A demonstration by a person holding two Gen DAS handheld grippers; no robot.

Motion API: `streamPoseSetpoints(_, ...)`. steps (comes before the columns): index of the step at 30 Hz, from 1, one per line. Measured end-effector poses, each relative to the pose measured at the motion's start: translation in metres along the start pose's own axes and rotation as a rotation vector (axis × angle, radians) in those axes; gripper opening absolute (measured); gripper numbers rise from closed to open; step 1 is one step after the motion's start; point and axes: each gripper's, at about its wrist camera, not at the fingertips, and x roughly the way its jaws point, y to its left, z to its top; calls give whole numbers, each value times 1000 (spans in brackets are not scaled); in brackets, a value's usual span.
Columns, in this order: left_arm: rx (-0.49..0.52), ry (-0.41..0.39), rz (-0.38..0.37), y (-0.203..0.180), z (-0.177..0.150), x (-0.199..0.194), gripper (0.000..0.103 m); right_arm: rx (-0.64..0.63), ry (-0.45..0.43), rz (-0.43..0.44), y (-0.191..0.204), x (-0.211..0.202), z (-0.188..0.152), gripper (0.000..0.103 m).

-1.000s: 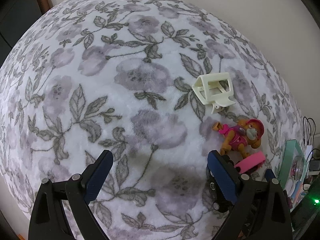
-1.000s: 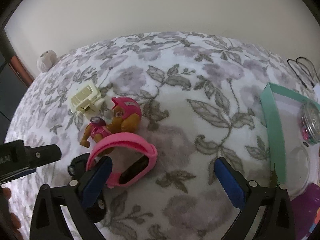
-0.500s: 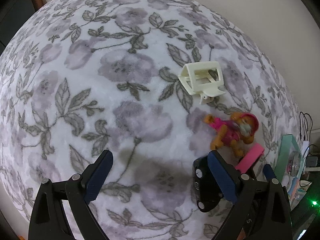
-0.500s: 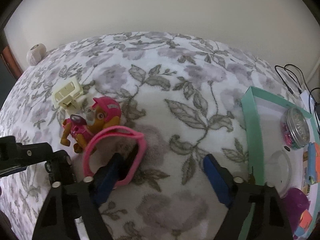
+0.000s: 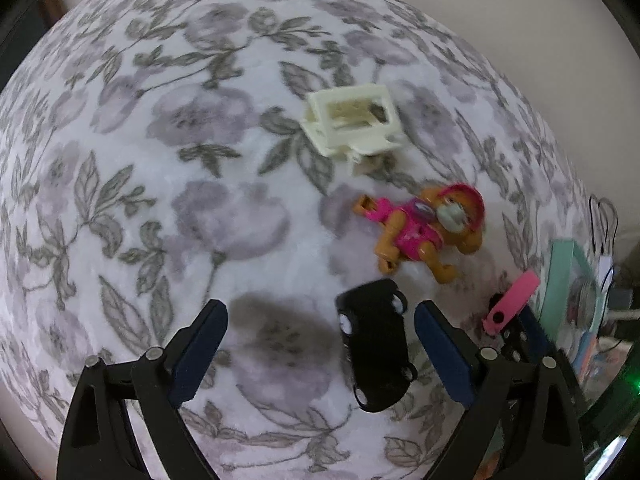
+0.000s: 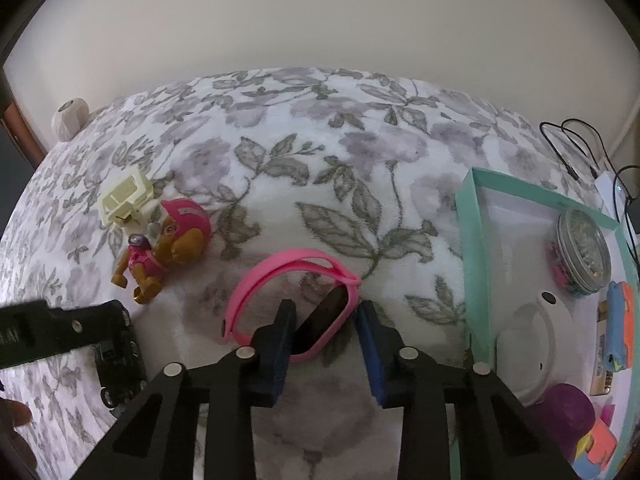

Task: Organize rigid objects
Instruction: 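Grasp the black toy car with the left tool while the right tool grasps the pink watch, then lift and carry the black car and pink watch over the tray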

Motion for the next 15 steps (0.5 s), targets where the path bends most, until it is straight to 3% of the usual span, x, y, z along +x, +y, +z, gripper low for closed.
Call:
streamPoseSetpoints(1, 12, 0, 1, -4, -1, 1, 89, 3, 2, 3, -2, 0, 0, 30)
streamPoseSetpoints(3, 29, 21, -20, -14, -4, 3, 70, 12, 6, 8, -6, 0, 1, 27)
streamPoseSetpoints(6, 47, 42, -38, -27, -9, 7, 63, 29, 13, 16, -12, -1, 2, 24)
streamPoseSetpoints(10, 113, 37, 25, -47, -15, 13, 60, 44, 23, 21, -18, -2, 2, 18)
streamPoseSetpoints(15, 143, 15, 67, -63, -23, 16, 39, 55, 30, 31, -23, -3, 2, 15)
